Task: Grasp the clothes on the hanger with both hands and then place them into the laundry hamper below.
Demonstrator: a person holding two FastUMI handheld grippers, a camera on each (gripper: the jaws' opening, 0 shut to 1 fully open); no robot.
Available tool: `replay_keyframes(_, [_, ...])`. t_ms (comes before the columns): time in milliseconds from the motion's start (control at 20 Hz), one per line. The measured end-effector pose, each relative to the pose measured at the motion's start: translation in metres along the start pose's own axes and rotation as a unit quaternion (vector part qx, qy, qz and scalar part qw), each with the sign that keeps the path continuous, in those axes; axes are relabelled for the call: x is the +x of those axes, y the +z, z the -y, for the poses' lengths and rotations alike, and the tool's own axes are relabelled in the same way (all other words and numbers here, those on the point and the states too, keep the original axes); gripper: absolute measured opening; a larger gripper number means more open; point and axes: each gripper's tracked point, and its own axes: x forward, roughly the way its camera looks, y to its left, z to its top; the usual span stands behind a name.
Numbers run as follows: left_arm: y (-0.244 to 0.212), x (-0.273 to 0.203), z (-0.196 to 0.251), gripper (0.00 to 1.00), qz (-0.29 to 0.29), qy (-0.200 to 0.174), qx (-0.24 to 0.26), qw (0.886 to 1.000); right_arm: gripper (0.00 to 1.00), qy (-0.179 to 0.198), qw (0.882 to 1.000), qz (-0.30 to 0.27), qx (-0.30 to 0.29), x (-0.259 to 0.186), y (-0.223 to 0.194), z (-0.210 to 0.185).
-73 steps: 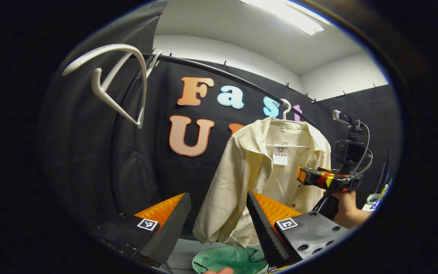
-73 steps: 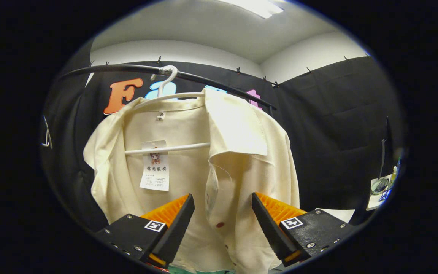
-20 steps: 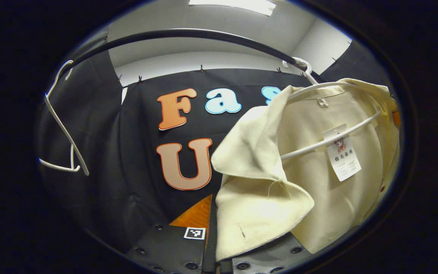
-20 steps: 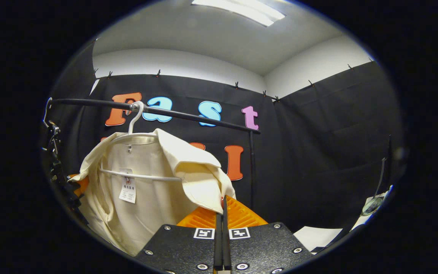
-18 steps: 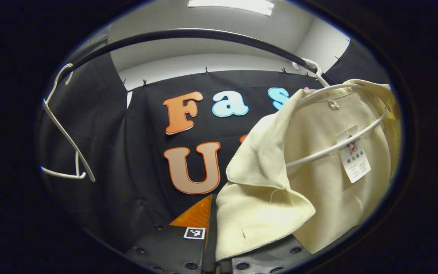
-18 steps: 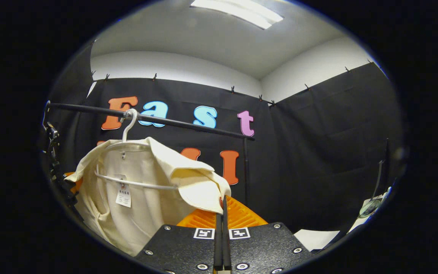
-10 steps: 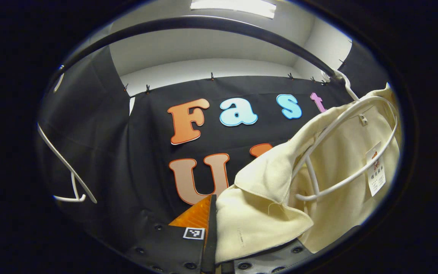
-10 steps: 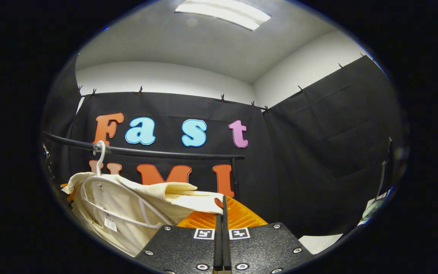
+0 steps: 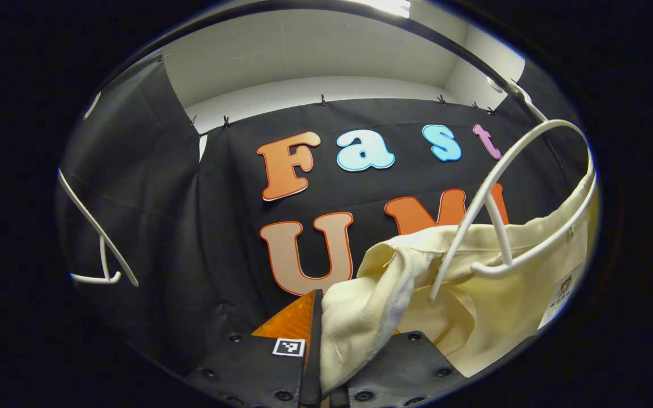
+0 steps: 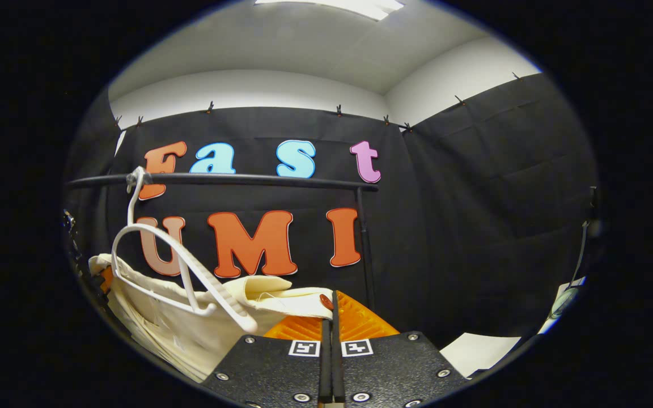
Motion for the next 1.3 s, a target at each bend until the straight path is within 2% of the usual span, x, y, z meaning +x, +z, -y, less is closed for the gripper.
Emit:
replay_keyframes(100, [-0.011, -0.001, -0.001, 0.14, -0.009, 0.000, 0.002, 1.000, 0.00, 0.004, 1.000, -0.015, -0.016, -0.003, -0.020, -0.005])
replay_keyframes(200, [-0.023, -0.003, -0.008, 0.14, -0.019, 0.004, 0.007, 1.000, 0.00, 0.012, 1.000, -0.028, -0.005, -0.008, -0.035, -0.011])
replay_keyframes(500, [-0.046, -0.035, -0.028, 0.14, -0.032, 0.006, 0.008, 0.999, 0.00, 0.018, 0.999, -0.038, -0.015, -0.028, -0.058, -0.027])
replay_keyframes(900, [-0.029, -0.103, -0.061, 0.14, -0.028, 0.008, -0.019, 0.999, 0.00, 0.043, 0.999, -0.007, -0.033, -0.093, -0.022, -0.047])
replay_keyframes(1100, [-0.022, -0.139, -0.059, 0.14, -0.030, -0.013, -0.040, 0.999, 0.00, 0.068, 0.997, 0.001, -0.045, -0.123, -0.006, -0.067])
replay_keyframes(1300, [-0.025, -0.169, -0.040, 0.14, -0.045, -0.045, -0.062, 0.996, 0.00, 0.088, 0.995, -0.001, -0.039, -0.147, -0.008, -0.089])
